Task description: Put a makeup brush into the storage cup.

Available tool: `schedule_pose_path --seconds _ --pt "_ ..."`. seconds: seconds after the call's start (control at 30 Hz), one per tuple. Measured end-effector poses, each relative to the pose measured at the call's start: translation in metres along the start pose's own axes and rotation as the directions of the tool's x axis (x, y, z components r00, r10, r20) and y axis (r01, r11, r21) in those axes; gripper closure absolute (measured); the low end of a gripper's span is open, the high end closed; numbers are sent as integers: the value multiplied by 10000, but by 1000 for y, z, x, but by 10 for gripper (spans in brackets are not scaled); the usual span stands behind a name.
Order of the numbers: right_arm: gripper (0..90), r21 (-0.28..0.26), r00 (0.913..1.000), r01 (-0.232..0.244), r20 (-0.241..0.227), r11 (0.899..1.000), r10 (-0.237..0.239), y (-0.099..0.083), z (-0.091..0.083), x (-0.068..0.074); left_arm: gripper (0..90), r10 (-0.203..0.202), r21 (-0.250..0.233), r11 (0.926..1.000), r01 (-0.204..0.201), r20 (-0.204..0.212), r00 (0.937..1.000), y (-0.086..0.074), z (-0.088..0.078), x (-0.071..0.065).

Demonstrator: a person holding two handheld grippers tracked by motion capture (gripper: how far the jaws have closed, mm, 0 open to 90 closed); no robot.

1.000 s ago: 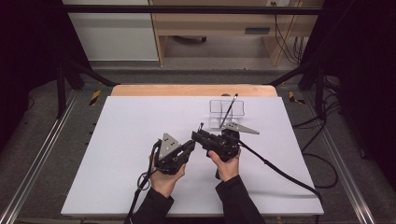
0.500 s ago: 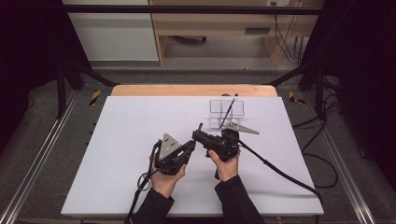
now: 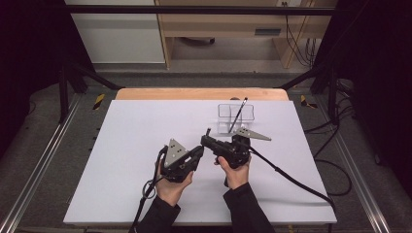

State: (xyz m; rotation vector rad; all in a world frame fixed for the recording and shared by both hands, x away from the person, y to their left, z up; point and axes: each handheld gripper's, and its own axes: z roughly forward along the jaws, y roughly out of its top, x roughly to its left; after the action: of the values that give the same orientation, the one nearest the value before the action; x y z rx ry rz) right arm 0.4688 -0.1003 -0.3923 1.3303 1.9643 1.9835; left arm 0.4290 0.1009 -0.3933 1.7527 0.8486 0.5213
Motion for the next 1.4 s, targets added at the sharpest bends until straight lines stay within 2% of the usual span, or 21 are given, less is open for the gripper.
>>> schedule_pose_path --seconds 0.17,0.27,0.43,0.5,0.63,0.83,1.13,1.27,1.4 --pt "838 -132 9997 238 100 9996 -237 0 -1 1 709 147 101 9998 -148 59 9999 3 -4 2" --pt "838 -203 9990 406 167 9990 -403 2 -2 0 619 16 421 9991 -31 361 9993 7 -4 7" --pt "838 -383 9965 759 376 9964 -745 3 -5 1 515 326 617 9975 -343 274 9991 12 -7 13" --pt "838 -381 9963 776 388 9963 -761 4 -6 1 486 395 731 9964 -420 362 9986 13 -9 16" --pt "838 -458 9952 911 413 9948 -893 6 -7 1 430 592 871 9943 -610 228 9980 13 -13 20" --pt "838 -546 9935 1067 462 9928 -1042 11 -10 1 335 539 839 9949 -554 197 9984 14 -21 29" --pt "838 -564 9886 1412 608 9884 -1377 16 -14 -1 197 563 933 9939 -587 279 9980 4 -31 43" --pt "838 -583 9866 1524 684 9866 -1483 19 -16 -1 153 564 981 9935 -574 130 9983 -1 -37 50" --pt "839 -596 9843 1634 778 9848 -1586 22 -19 -2 138 373 1036 9939 -370 -9 9993 -7 -45 60"
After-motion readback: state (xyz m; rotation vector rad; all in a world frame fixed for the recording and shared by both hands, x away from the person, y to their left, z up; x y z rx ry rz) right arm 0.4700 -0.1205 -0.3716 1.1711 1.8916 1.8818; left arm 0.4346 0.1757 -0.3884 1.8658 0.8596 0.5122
